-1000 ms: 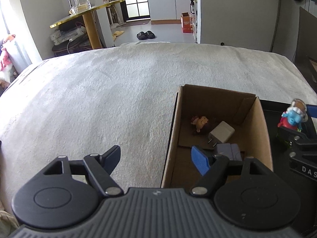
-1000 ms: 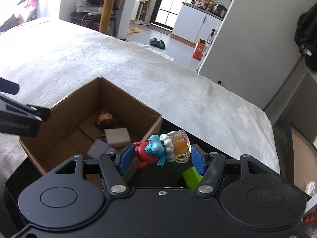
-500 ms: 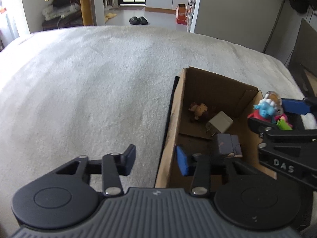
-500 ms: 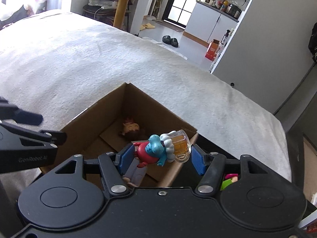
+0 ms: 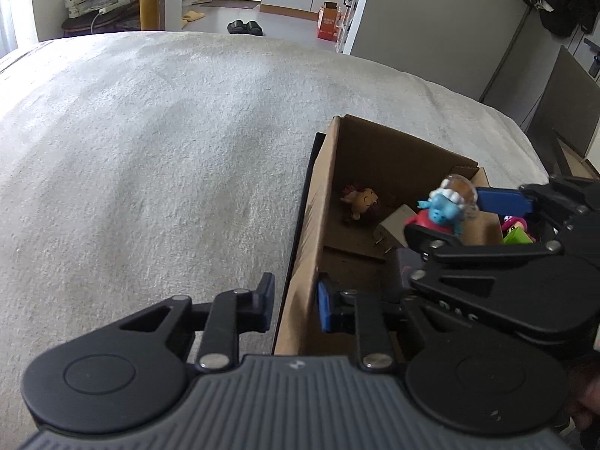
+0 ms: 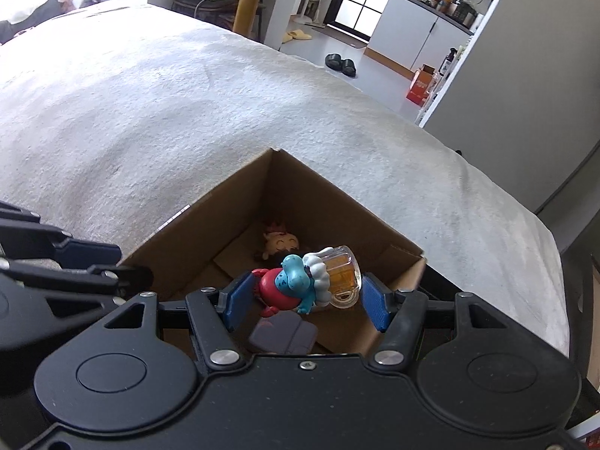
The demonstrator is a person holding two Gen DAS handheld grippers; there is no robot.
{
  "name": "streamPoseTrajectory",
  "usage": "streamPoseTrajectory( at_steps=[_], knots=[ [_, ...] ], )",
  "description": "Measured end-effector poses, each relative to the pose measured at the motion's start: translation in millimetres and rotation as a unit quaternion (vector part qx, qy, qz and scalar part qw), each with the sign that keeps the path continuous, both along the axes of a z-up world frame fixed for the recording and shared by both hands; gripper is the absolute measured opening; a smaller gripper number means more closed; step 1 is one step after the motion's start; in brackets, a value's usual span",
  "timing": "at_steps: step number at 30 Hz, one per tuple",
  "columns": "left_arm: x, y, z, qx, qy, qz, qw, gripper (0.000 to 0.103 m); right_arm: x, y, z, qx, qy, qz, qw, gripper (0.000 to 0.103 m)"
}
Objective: Organize rigid objects
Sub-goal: 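Carry the smurf figure with the right gripper into the box and release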
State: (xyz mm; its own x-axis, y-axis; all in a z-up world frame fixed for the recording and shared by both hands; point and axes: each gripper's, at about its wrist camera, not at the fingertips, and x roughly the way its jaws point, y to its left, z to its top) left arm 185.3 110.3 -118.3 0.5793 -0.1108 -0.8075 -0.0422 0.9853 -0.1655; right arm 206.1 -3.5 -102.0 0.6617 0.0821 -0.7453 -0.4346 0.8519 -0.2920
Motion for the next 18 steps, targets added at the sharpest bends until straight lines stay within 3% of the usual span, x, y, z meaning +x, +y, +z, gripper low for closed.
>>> streamPoseTrajectory(
  at_steps=[18],
  knots=[
    [0.2,5.6,-3.2,-0.023,-0.002,-0.006,0.9997,0.016,1.9,-2.7,1.3,0.006,-0.009,-0.022,1.0,0.062]
  ],
)
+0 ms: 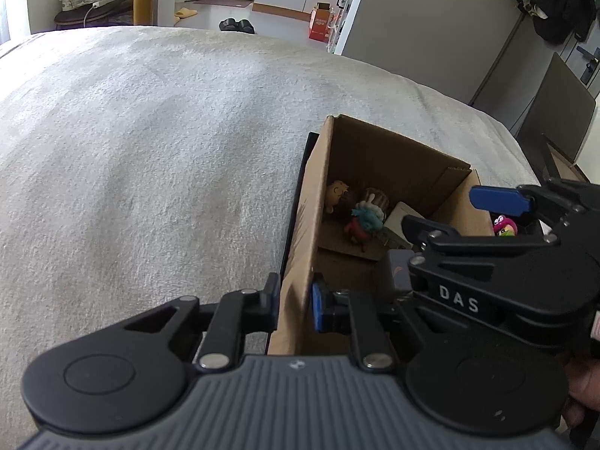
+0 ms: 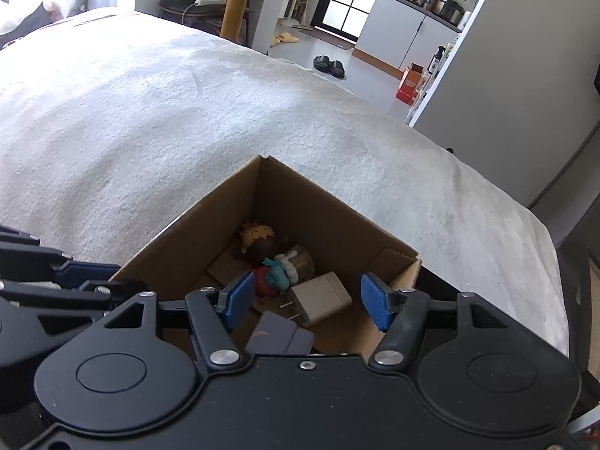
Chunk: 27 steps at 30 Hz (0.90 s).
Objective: Organize rigid objects
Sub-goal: 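Carry the smurf figure with the right gripper into the box and release, then move the right tool back over the green cup-shaped block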
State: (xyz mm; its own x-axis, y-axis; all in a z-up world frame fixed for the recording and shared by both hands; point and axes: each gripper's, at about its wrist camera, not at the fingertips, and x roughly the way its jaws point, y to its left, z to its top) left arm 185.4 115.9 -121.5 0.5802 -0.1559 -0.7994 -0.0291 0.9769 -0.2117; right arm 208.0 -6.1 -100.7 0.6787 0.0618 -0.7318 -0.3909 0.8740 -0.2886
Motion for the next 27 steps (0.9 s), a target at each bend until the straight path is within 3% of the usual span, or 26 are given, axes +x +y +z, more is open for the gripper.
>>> streamPoseTrajectory(
  at_steps=[9,16,22,27],
  knots=[
    [-0.5,-1.2,4.0,0.002,0.003,0.003,1.0,0.016,-10.1,-19.3,6.8,0.009,-0.007,-0.022,1.0,0.064],
    [-5.1,-13.5,20.0,0.044,-0.015,-0.001,0.9989,0.021,-19.3,-35.5,15.2,0.022,-0.022,-0.032,0.999,0.069],
    [-6.3,-25.7,24.9,0.083,-0.004,0.003,0.9966,0.029,-22.9,-50.9,24.4,0.055,-0.036,-0.041,0.997,0.07],
    [-7.8,-38.4,33.4,0.103,-0.012,0.01,0.9946,0.044,-24.6,-68.0,26.0,0.064,-0.037,-0.039,0.996,0.07]
  ],
)
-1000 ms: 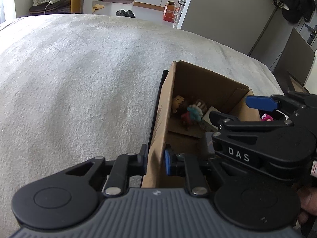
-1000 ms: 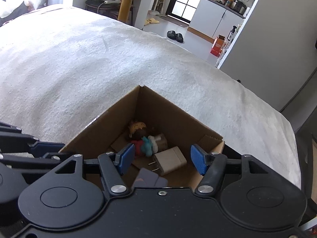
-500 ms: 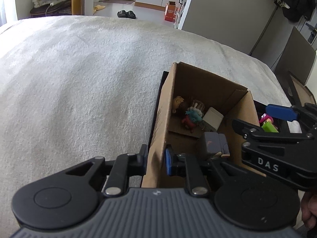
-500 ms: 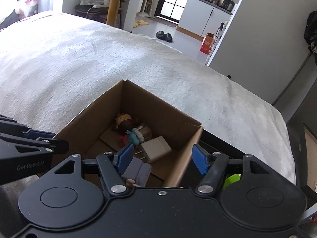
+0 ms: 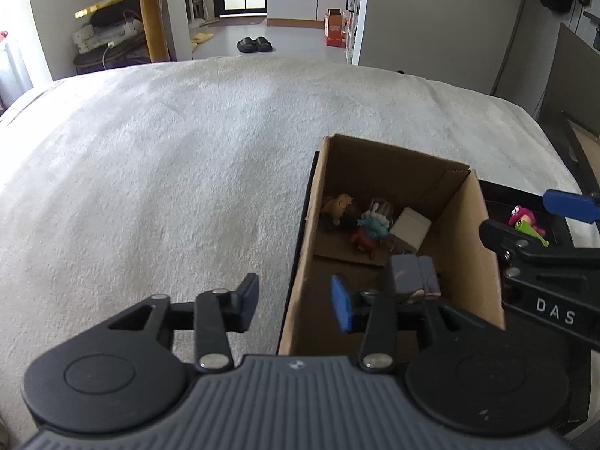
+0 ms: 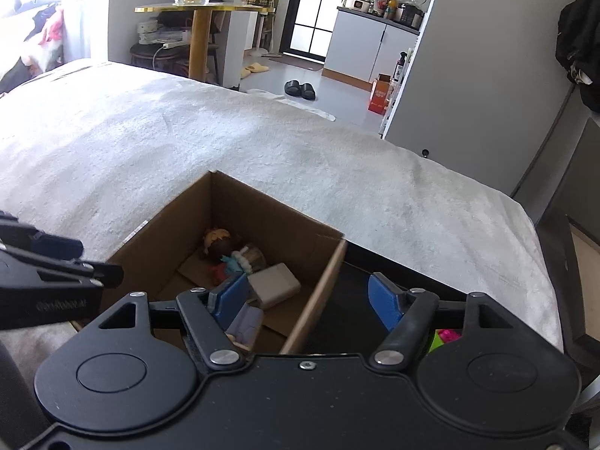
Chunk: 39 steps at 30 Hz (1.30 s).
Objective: Organize rigid objects
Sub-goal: 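Move the right tool back over the green cup-shaped block, then close the right gripper on the green cup-shaped block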
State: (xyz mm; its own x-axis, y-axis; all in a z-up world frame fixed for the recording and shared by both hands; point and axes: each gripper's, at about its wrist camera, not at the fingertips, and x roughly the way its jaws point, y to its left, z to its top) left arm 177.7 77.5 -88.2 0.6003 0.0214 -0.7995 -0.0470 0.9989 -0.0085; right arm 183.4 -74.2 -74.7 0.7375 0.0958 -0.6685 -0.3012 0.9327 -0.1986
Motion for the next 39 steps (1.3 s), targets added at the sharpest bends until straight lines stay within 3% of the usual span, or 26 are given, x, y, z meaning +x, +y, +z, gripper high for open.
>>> streamPoseTrajectory(
  at_steps=[9,28,39],
  knots=[
    [0.1,-29.6,8.8,0.033,-0.004,-0.006,0.9994,0.063,-0.3,-38.2,1.1,0.019,-0.01,-0.011,1.0,0.071],
    [21.2,-91.9,12.7,0.086,-0.004,-0.019,0.9961,0.071,13.1,-101.5,-19.2,0.062,-0.004,-0.013,0.998,0.073],
    [34.7,-112.2,0.6,0.134,0.004,-0.028,0.9906,0.072,25.6,-137.8,-52.8,0.088,0.004,-0.034,0.996,0.068]
  ],
)
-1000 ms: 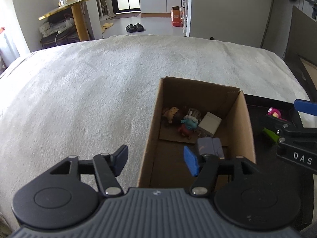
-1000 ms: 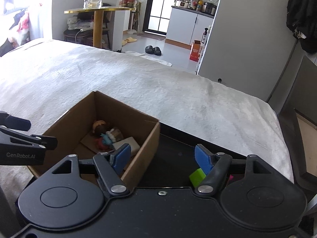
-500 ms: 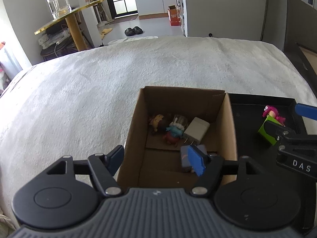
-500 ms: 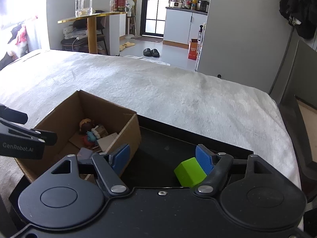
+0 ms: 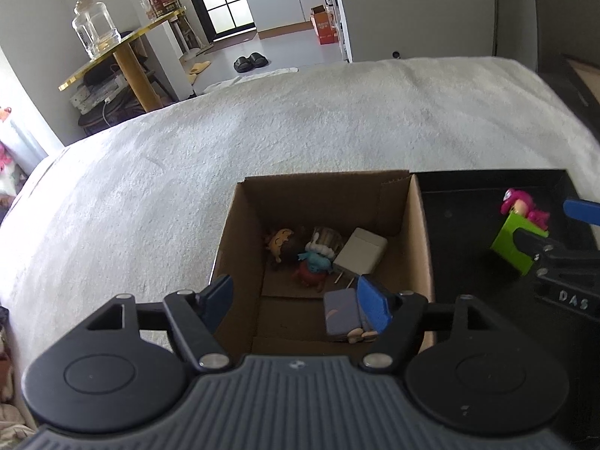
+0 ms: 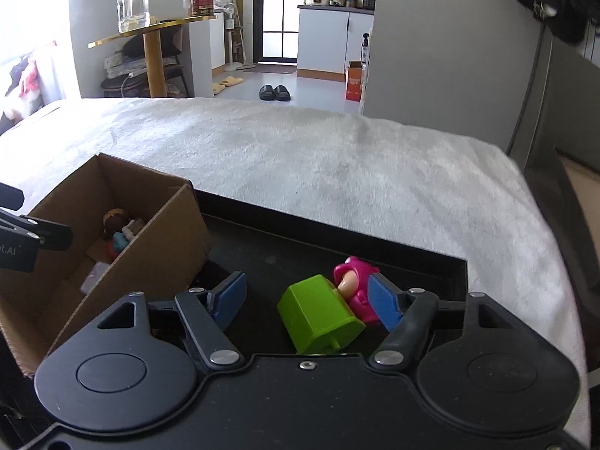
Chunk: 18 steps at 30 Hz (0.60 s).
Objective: Organize rigid objects
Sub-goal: 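Close the right gripper on the green cup-shaped block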
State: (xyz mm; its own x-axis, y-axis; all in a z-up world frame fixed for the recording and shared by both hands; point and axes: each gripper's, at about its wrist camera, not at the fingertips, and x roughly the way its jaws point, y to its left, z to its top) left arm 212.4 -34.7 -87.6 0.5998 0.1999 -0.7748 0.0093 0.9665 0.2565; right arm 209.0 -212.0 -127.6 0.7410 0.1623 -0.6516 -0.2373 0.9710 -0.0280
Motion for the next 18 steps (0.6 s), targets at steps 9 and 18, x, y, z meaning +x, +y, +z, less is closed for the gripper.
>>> streamPoseTrajectory(
  at_steps=[9,18],
  knots=[
    [12.3,0.5,-6.0,0.024,0.008,0.031,0.9992,0.073,9.3,-7.3,-24.9,0.006,0.018,0.012,1.0,0.055],
    [11.7,-18.0,-8.2,0.035,0.015,0.018,0.9991,0.073,11.1,-9.5,-33.8,0.003,0.026,0.021,0.999,0.04]
  ],
)
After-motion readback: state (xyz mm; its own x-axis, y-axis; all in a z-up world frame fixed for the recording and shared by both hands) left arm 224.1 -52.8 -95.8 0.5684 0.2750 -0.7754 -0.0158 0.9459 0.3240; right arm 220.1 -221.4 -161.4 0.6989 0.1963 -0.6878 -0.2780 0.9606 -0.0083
